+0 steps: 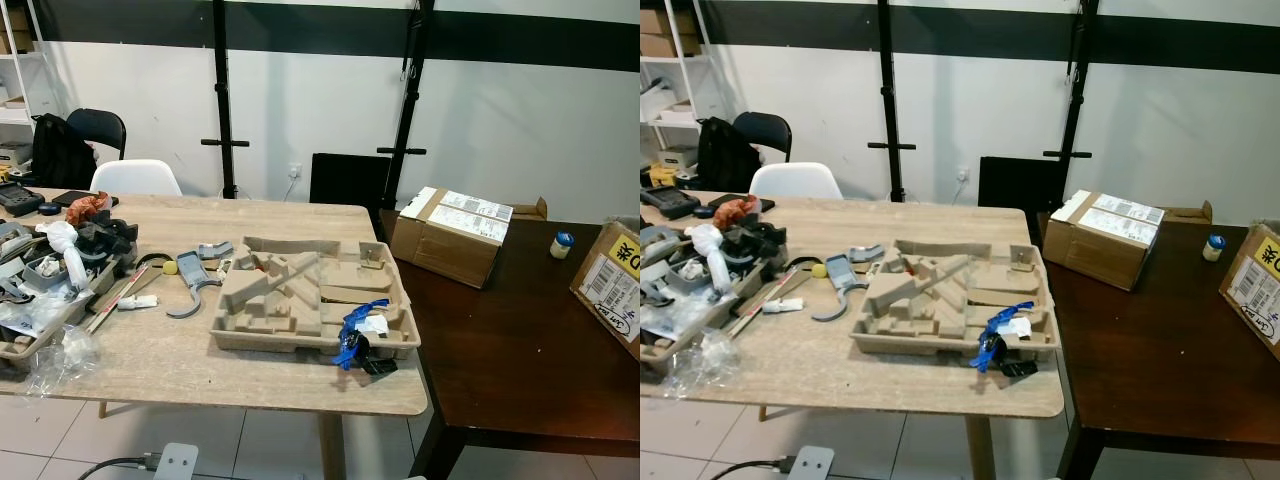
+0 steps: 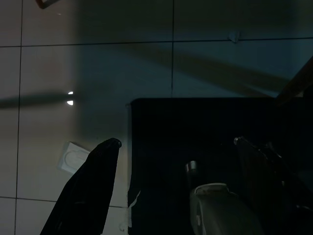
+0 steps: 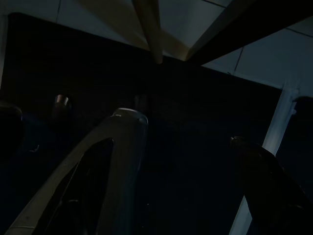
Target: Picking trash to rubbish bin
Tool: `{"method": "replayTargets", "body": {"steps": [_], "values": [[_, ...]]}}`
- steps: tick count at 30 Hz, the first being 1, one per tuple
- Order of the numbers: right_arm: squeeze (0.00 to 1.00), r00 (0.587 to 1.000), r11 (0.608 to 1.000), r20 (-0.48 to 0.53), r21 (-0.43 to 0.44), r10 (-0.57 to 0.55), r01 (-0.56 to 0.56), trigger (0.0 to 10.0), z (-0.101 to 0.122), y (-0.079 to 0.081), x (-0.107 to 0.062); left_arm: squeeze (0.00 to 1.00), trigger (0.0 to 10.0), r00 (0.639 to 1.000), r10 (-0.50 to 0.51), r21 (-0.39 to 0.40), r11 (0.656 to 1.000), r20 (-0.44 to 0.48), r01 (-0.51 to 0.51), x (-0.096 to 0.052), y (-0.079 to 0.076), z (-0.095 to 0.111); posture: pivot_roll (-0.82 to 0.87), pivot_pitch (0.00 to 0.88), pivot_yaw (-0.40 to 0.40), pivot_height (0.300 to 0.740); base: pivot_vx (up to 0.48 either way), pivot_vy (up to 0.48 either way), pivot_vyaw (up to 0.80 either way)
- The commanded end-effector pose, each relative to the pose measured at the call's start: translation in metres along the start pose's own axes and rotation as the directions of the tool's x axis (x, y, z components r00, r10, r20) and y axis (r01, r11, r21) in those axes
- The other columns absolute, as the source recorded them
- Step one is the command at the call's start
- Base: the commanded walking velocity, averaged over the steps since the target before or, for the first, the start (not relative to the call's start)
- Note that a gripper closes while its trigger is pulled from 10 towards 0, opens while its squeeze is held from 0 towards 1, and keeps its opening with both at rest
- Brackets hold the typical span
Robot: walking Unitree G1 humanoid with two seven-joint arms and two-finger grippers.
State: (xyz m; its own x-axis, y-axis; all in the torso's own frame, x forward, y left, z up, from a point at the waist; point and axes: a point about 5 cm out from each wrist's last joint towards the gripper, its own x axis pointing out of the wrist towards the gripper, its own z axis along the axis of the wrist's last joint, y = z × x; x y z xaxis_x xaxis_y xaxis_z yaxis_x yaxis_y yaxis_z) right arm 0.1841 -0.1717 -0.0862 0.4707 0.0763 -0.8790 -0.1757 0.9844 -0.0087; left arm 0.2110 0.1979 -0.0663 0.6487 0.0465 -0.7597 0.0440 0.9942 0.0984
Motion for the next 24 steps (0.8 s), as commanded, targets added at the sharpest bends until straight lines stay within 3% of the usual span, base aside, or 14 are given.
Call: {"method": "replayTargets", "body": {"steps": [1,24], "values": [[0.00,1.000,1.000,-0.011,0.006,-0.009,0.009,10.0,-0.0048,-0.0012,-0.0005,0.00,10.0,1.000,-0.005,-0.004,1.000,-0.010,0.005,-0.0002,-0.0033,-0.0031,0.08,0.000,-0.038,0.740,0.000,0.000,0.00],[0.00,1.000,1.000,-0.014,0.001,-0.009,0.009,10.0,-0.0053,-0.0024,-0.0007,0.00,10.0,1.000,-0.016,-0.004,1.000,-0.019,0.016,-0.0004,-0.0064,-0.0053,0.07,0.000,-0.039,0.740,0.000,0.000,0.00]]}}
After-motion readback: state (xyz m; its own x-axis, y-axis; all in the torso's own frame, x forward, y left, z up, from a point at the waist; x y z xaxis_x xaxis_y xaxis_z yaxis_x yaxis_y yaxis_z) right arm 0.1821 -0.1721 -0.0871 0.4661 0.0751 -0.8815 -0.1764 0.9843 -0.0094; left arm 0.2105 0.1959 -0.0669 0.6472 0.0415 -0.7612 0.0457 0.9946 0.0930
